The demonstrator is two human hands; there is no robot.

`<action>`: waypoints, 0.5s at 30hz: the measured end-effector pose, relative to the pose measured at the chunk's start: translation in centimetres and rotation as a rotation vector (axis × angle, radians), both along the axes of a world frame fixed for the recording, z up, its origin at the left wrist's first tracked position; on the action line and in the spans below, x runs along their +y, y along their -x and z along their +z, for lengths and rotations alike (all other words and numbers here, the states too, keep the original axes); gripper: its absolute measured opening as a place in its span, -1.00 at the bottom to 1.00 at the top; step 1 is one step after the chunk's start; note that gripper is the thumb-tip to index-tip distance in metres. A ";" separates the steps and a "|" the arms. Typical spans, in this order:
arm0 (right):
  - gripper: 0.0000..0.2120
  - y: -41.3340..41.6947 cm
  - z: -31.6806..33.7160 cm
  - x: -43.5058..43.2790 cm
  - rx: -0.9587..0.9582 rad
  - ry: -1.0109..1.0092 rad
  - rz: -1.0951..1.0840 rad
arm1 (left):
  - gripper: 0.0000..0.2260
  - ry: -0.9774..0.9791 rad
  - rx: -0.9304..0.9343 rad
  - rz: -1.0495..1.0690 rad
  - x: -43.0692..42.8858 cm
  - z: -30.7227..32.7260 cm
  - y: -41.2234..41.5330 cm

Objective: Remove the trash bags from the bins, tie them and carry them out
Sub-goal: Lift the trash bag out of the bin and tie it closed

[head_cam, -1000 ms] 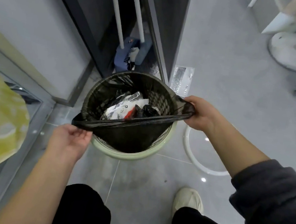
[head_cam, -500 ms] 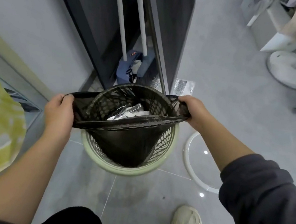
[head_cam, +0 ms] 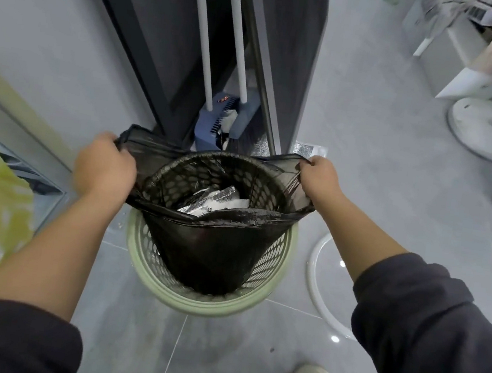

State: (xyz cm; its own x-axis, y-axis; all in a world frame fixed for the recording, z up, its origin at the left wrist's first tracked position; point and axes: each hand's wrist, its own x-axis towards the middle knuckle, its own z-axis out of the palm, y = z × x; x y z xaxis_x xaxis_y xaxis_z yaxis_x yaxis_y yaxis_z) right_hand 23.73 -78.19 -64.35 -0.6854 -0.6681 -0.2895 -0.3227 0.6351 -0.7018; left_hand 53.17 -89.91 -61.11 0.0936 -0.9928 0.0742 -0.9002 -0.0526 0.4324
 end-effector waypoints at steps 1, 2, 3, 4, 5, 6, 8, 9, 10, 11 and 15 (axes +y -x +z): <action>-0.85 -0.2 0.0 0.2 0.005 0.111 -0.027 | -0.79 0.057 0.070 0.022 0.4 0.1 0.0; -0.84 -0.6 0.2 0.5 0.012 0.202 -0.038 | -0.79 0.096 0.127 0.040 0.9 0.1 -0.1; -0.82 -0.9 0.1 0.7 0.008 0.273 -0.042 | -0.80 0.119 0.175 0.050 1.2 0.0 -0.4; -0.81 -1.2 0.2 1.0 -0.023 0.328 -0.045 | -0.82 0.137 0.219 0.049 1.4 0.0 -0.7; -0.79 -1.5 0.5 1.1 -0.082 0.369 -0.047 | -0.81 0.143 0.266 0.032 1.3 -0.2 -0.9; -0.74 -1.8 1.0 1.3 -0.165 0.391 -0.040 | -0.79 0.126 0.319 -0.013 1.2 -0.2 -1.1; -0.67 -2.2 2.0 1.9 -0.332 0.370 0.001 | -0.70 0.043 0.471 -0.174 1.2 -0.1 -1.2; -0.70 -2.6 2.7 2.2 -0.390 0.328 0.044 | -0.69 -0.003 0.525 -0.265 1.3 0.2 -1.1; -0.77 -3.1 3.2 2.5 -0.422 0.273 0.097 | -0.72 -0.053 0.541 -0.343 1.6 0.5 -1.0; -0.81 -3.6 3.7 2.9 -0.427 0.215 0.153 | -0.79 -0.097 0.523 -0.412 2.0 1.1 -1.0; -0.62 -5.2 3.3 3.9 -0.287 0.201 0.344 | -0.80 -0.146 0.287 -0.605 3.1 2.8 -1.4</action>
State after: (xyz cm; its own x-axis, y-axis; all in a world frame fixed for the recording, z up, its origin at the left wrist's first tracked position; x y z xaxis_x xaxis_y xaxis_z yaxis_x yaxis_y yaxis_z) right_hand 28.88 -74.26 -61.06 -0.3265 -0.9038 -0.2768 -0.2659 0.3688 -0.8907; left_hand 54.61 -86.83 -58.33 -0.4850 -0.8745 -0.0098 -0.6405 0.3476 0.6848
